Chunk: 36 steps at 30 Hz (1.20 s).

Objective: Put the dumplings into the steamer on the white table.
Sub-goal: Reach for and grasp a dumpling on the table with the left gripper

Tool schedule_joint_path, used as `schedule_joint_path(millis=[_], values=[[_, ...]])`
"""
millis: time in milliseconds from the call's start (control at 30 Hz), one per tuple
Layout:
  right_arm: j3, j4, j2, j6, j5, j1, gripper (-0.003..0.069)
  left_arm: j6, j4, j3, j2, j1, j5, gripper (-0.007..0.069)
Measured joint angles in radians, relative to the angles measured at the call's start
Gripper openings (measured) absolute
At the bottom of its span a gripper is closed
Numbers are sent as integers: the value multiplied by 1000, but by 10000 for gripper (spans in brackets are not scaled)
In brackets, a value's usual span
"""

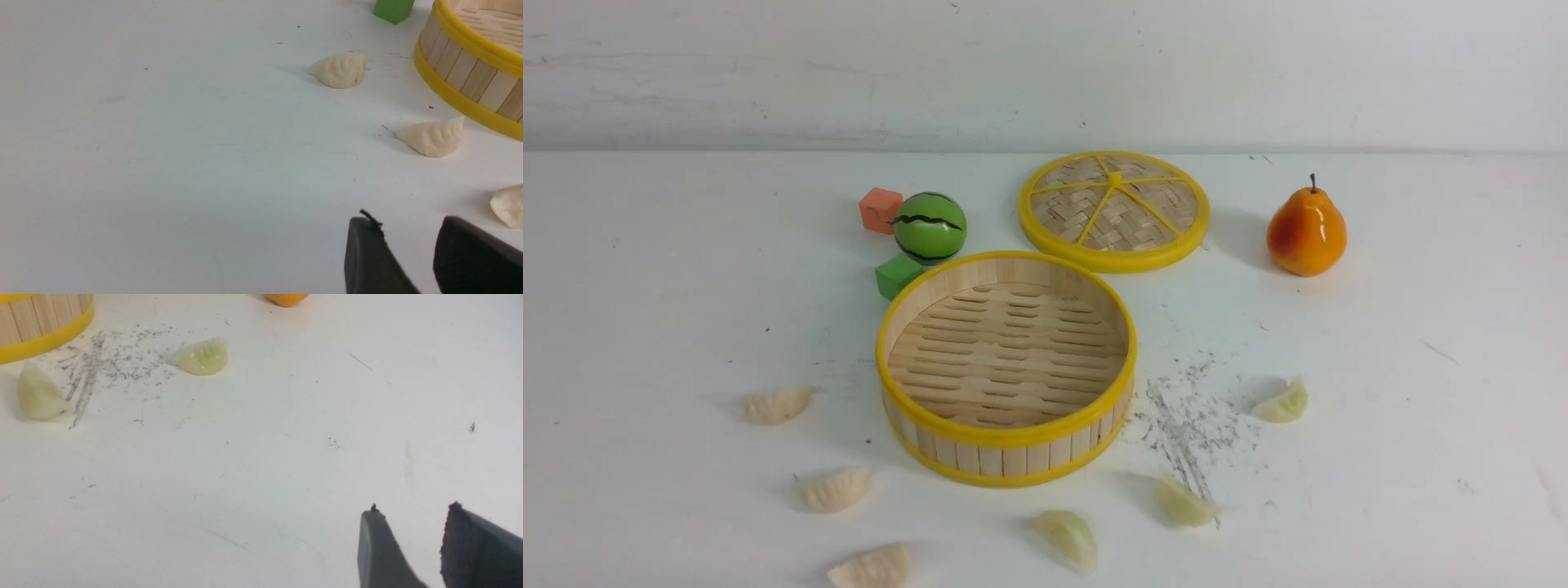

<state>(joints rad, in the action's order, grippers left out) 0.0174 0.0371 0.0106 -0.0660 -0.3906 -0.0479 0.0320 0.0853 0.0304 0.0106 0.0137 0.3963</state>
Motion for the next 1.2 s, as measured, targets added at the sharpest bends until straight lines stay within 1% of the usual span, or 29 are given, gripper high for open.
schedule_joint_path(millis=[967,1200], values=[[0,0,0,0,0,0,239,0,0,0,0,0,-1,237],[0,34,0,0,0,0,239,0,0,0,0,0,-1,237]])
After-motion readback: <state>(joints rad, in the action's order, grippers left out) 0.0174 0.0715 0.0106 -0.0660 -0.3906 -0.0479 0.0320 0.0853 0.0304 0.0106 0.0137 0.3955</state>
